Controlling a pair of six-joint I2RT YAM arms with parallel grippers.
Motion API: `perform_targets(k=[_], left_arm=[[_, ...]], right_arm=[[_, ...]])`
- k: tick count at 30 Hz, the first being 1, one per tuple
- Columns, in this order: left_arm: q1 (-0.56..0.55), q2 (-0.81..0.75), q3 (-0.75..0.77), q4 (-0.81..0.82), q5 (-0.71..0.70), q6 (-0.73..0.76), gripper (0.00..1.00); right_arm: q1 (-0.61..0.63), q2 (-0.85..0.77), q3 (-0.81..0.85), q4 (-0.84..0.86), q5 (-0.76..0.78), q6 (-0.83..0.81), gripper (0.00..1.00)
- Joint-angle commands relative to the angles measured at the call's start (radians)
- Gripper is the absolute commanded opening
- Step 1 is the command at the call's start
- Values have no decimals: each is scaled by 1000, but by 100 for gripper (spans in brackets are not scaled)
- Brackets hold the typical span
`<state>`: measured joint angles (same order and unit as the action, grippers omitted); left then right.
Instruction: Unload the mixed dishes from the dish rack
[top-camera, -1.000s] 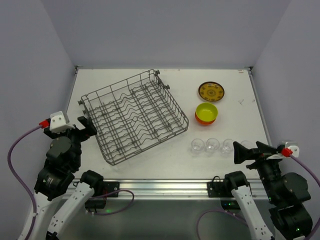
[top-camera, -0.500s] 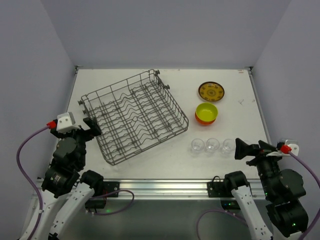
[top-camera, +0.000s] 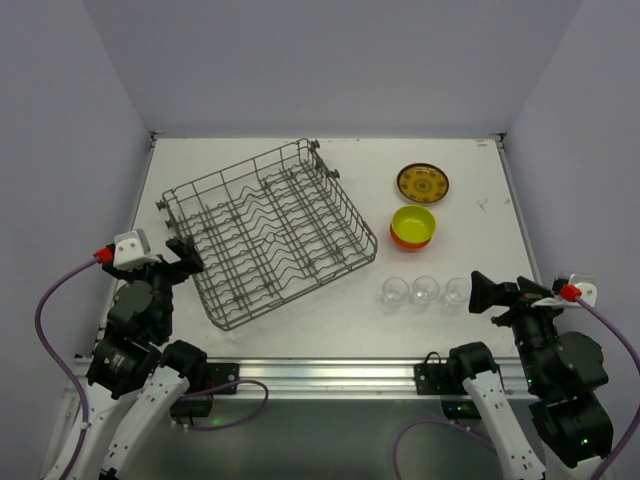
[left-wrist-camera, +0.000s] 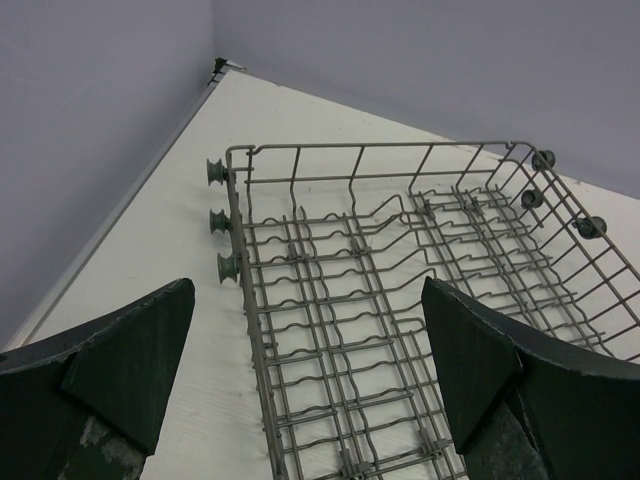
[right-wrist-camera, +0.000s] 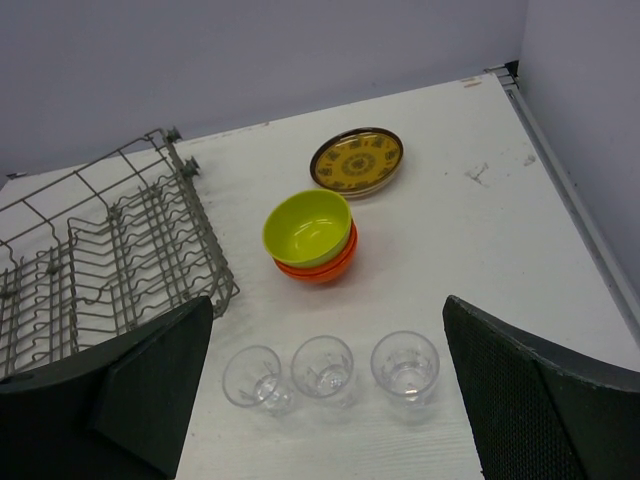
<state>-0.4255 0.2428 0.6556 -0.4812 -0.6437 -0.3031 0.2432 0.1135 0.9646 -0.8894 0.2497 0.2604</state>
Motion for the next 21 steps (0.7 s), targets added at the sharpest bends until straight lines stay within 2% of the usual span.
perform_targets(k=[1,21], left_arm=[[7,6,-14,59,-14,-4,100],[8,-5,-28,67,9,1,100]], right_arm=[[4,26,0,49,25,2,99],[4,6,20,10,39,-20,99]])
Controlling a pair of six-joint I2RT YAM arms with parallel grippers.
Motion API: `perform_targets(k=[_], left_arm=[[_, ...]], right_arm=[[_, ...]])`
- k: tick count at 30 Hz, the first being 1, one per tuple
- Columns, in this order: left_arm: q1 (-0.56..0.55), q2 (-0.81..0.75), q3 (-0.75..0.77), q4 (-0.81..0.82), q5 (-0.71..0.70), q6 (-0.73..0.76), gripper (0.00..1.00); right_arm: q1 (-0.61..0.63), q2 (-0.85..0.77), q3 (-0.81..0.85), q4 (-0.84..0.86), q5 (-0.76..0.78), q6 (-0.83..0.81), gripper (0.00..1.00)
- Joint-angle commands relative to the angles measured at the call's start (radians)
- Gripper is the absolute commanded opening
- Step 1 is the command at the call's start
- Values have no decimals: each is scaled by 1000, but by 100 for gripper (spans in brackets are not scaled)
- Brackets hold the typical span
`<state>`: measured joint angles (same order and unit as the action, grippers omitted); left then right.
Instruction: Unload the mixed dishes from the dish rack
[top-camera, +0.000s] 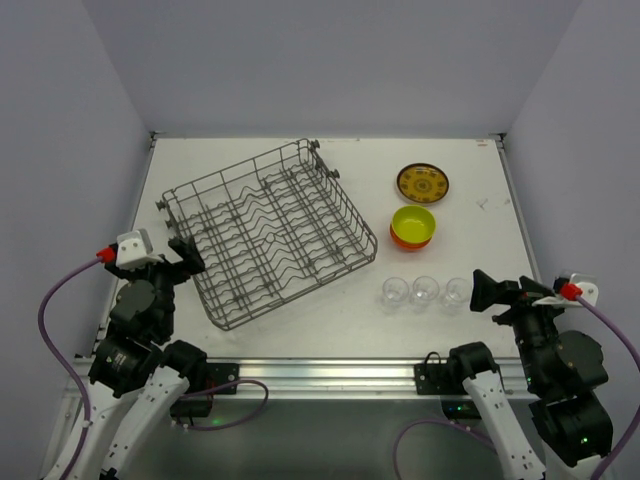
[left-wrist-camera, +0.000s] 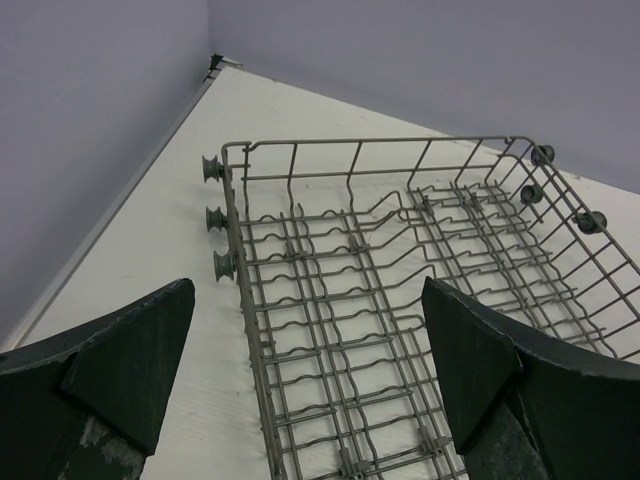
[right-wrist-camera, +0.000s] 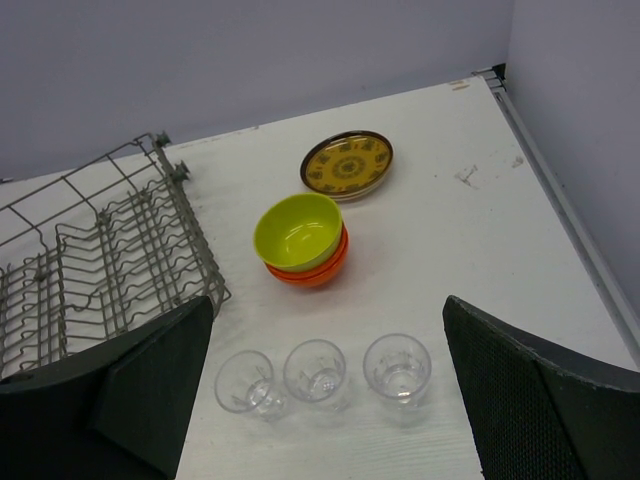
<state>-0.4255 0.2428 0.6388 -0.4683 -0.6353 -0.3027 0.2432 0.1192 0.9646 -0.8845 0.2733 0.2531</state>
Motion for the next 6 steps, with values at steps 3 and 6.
perform_targets(k=[3,6], left_arm=[[13,-4,-11,53,3,-1,100],[16,-7,-11,51,5,-1,100]], right_arm=[[5,10,19,2,18,-5,99],[4,17,22,-2,30,0,99]])
